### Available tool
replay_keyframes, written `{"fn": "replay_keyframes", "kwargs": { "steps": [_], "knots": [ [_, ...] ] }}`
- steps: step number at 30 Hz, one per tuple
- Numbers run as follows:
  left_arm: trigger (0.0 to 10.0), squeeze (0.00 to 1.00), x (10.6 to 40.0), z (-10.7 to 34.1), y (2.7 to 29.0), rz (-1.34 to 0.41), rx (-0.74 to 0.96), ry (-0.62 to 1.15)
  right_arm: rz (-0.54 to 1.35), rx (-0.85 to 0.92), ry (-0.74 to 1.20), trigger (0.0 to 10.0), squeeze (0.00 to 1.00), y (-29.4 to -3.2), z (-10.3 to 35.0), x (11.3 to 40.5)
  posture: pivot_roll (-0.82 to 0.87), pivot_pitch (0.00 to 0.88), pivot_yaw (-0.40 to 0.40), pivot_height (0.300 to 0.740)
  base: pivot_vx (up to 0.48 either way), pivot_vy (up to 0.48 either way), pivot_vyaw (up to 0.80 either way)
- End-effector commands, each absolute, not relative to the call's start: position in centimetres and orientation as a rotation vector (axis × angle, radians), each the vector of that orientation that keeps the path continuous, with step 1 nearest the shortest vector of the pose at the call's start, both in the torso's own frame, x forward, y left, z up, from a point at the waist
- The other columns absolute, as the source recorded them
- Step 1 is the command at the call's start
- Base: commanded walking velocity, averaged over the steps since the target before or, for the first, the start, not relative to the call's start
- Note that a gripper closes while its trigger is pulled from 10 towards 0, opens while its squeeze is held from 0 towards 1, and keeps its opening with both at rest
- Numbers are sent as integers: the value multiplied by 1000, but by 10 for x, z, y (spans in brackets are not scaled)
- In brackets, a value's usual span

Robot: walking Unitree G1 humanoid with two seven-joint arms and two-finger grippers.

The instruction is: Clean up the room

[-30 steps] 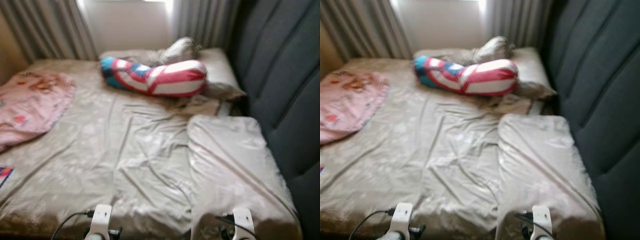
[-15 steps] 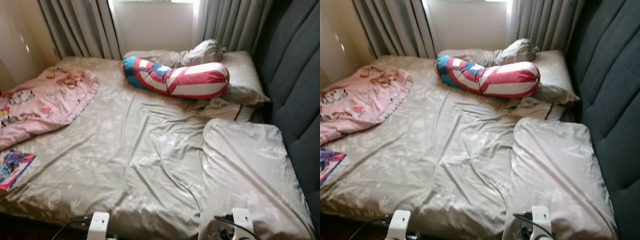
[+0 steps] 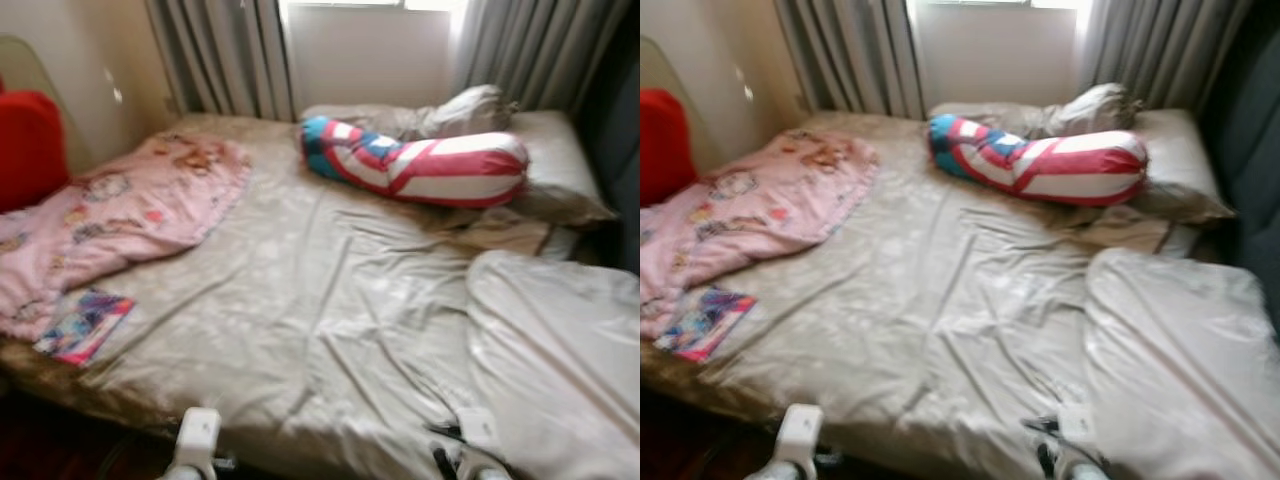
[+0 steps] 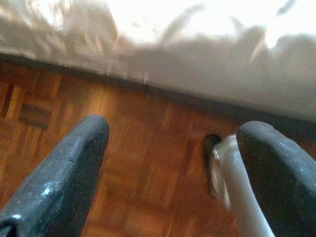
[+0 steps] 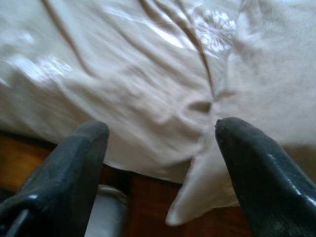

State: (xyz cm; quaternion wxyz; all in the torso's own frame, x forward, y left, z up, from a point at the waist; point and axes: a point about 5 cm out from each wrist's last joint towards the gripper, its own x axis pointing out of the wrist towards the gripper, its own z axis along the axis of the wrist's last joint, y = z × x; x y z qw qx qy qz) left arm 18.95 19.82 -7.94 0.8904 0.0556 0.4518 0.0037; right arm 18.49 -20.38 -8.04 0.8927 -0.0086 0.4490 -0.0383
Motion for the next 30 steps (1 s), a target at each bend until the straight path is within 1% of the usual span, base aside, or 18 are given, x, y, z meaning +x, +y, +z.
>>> {"fn": "replay_keyframes", "kwargs": {
  "steps": [1, 30],
  "knots": [
    [10000, 0, 198, -74, 203, -4, 153, 921, -76, 2, 930, 10000, 0, -199, -80, 187, -81, 0, -7, 740, 0, 480, 0],
    [10000, 0, 199, -74, 203, -6, 150, 919, -80, 21, 915, 10000, 0, -199, -79, 189, -71, 0, -10, 740, 0, 480, 0]
  ]
}}
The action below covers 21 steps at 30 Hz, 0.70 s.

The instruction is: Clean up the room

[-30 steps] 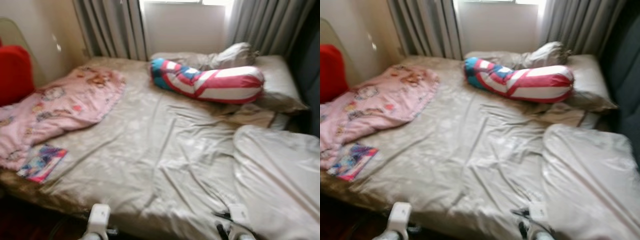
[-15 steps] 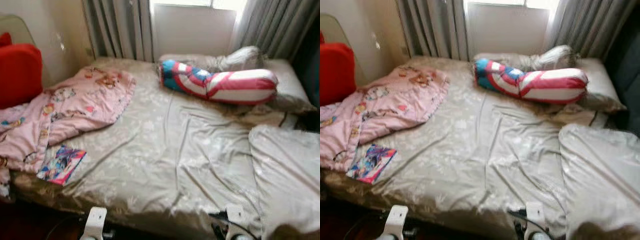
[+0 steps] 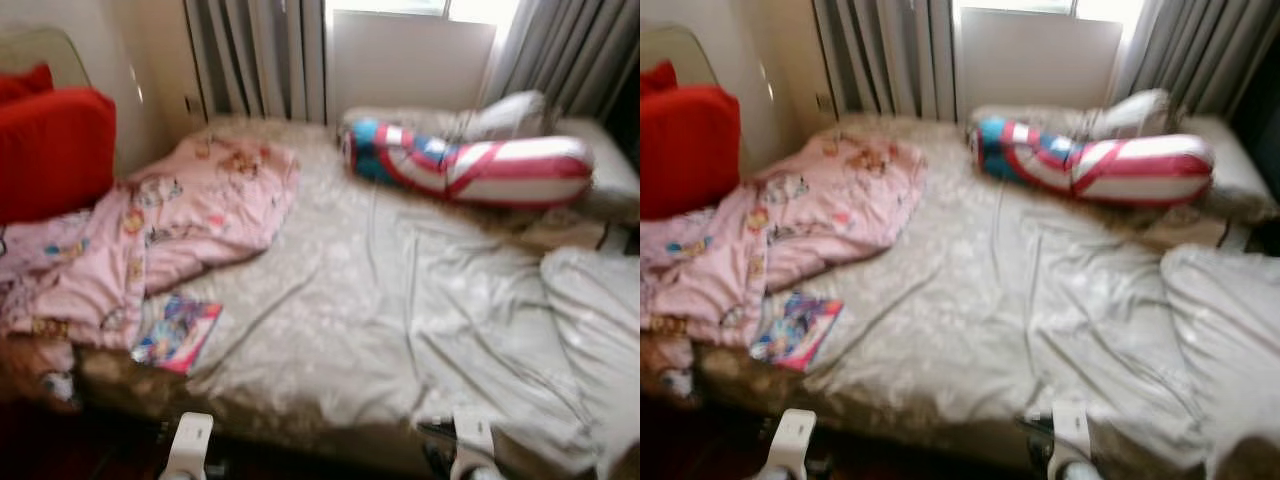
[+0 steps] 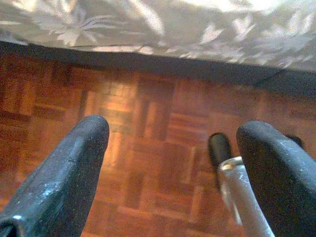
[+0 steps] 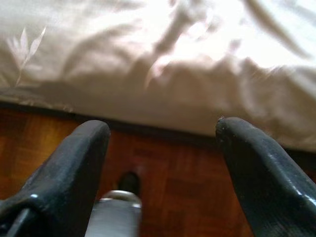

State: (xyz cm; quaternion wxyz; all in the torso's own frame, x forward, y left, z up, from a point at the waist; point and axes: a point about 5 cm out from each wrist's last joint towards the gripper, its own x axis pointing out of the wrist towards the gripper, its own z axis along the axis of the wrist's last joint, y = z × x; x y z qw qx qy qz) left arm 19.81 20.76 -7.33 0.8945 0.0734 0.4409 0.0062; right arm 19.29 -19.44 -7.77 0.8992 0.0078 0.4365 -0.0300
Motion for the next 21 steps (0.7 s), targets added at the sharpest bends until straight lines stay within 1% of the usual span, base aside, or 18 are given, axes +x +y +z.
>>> {"fn": "replay_keyframes", "kwargs": {
  "steps": [1, 21],
  "knots": [
    [10000, 0, 199, -74, 203, -7, 150, 919, -79, 21, 915, 10000, 0, -199, -79, 189, -71, 0, -10, 740, 0, 480, 0],
    [10000, 0, 199, -74, 204, -3, 151, 918, -75, 22, 915, 10000, 0, -198, -79, 189, -68, 0, -8, 740, 0, 480, 0]
  ]
}}
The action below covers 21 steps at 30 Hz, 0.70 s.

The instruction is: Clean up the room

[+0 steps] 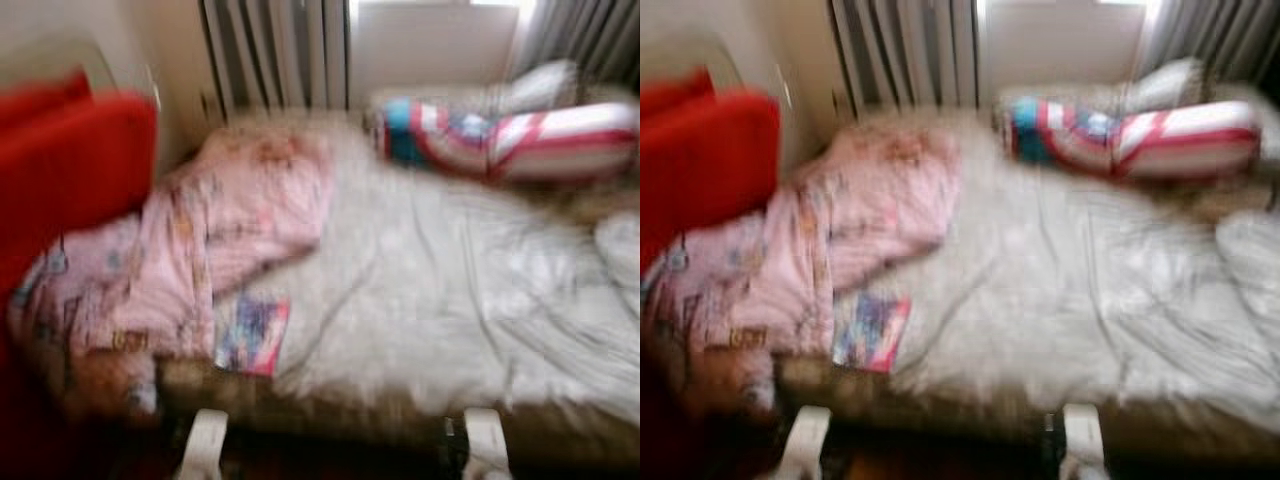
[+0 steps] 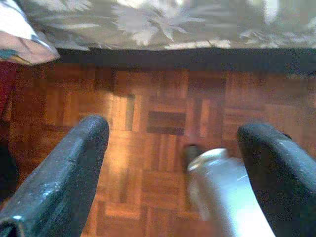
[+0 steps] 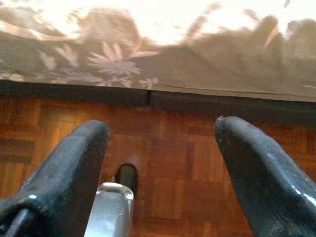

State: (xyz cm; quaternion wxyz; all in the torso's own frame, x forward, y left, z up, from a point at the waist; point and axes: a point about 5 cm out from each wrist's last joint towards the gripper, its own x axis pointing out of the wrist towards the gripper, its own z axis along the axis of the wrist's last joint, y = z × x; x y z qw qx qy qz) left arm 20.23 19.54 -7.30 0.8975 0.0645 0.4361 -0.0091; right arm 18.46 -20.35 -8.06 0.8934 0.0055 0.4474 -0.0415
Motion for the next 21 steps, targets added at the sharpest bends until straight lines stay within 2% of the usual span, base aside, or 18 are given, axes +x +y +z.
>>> {"fn": "replay_keyframes", "kwargs": {
  "steps": [1, 21],
  "knots": [
    [10000, 0, 199, -74, 204, -3, 150, 918, -74, 21, 915, 10000, 0, -198, -79, 189, -67, 0, -10, 740, 0, 480, 0],
    [10000, 0, 198, -74, 203, 5, 143, 918, -71, 19, 918, 10000, 0, -198, -79, 189, -65, 0, -12, 740, 0, 465, 0]
  ]
}}
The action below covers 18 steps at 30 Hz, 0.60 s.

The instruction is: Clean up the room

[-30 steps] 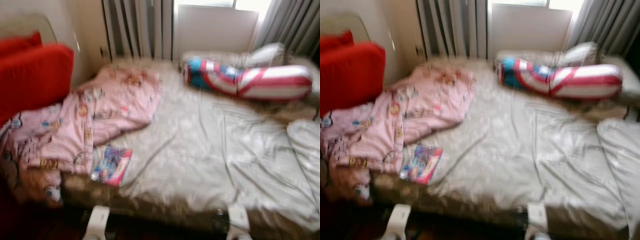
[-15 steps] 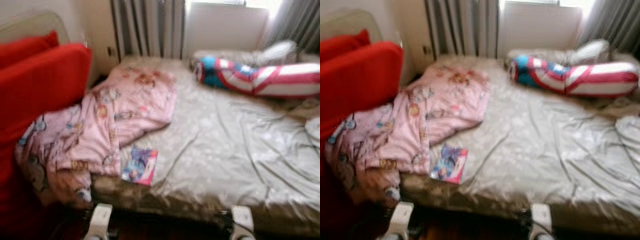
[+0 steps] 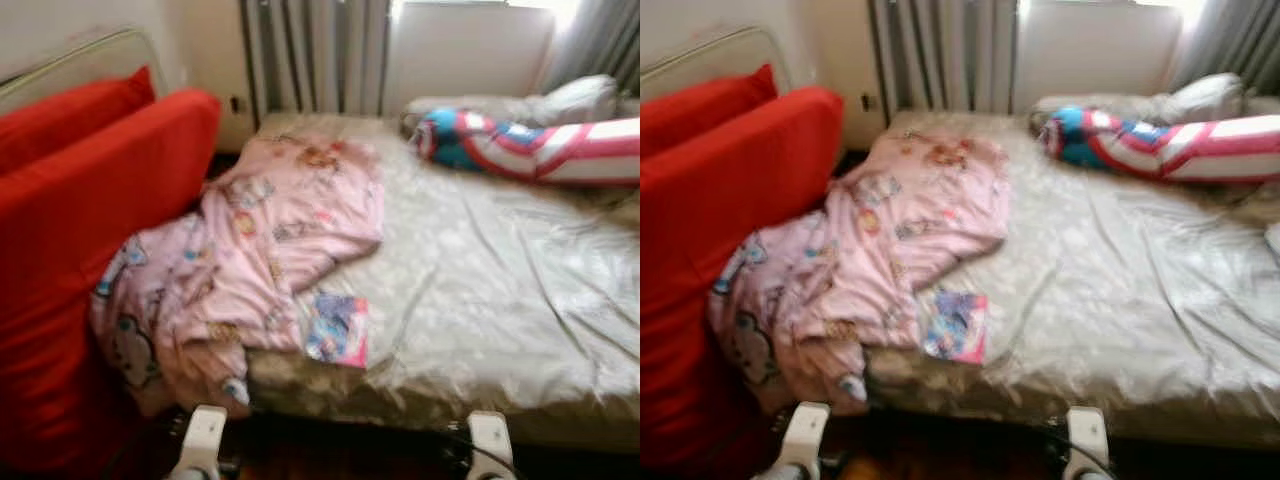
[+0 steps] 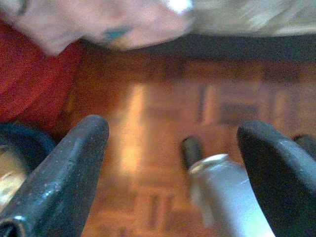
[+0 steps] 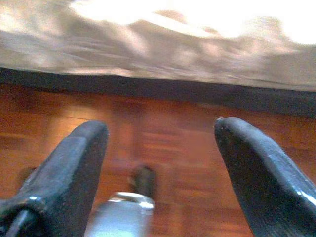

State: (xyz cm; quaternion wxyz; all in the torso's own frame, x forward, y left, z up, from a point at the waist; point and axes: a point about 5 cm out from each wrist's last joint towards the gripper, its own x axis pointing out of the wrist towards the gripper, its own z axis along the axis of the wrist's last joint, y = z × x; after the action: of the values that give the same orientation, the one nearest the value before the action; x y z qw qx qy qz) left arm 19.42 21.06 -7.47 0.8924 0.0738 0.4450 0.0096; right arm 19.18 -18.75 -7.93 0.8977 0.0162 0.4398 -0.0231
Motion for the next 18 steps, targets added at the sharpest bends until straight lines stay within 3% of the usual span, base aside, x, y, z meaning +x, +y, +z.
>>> {"fn": "replay_keyframes", "kwargs": {
  "steps": [1, 3, 18],
  "knots": [
    [10000, 0, 198, -74, 204, 6, 143, 918, -71, 19, 918, 10000, 0, -198, -79, 189, -65, 0, -12, 740, 0, 360, 0],
    [10000, 0, 198, -74, 204, 7, 142, 917, -70, 19, 918, 10000, 0, -198, -79, 189, -63, 0, -13, 740, 0, 313, 0],
    [10000, 0, 199, -73, 203, -6, 134, 908, -67, 21, 917, 10000, 0, -197, -79, 189, -61, 0, -13, 740, 0, 0, 0]
  ]
}}
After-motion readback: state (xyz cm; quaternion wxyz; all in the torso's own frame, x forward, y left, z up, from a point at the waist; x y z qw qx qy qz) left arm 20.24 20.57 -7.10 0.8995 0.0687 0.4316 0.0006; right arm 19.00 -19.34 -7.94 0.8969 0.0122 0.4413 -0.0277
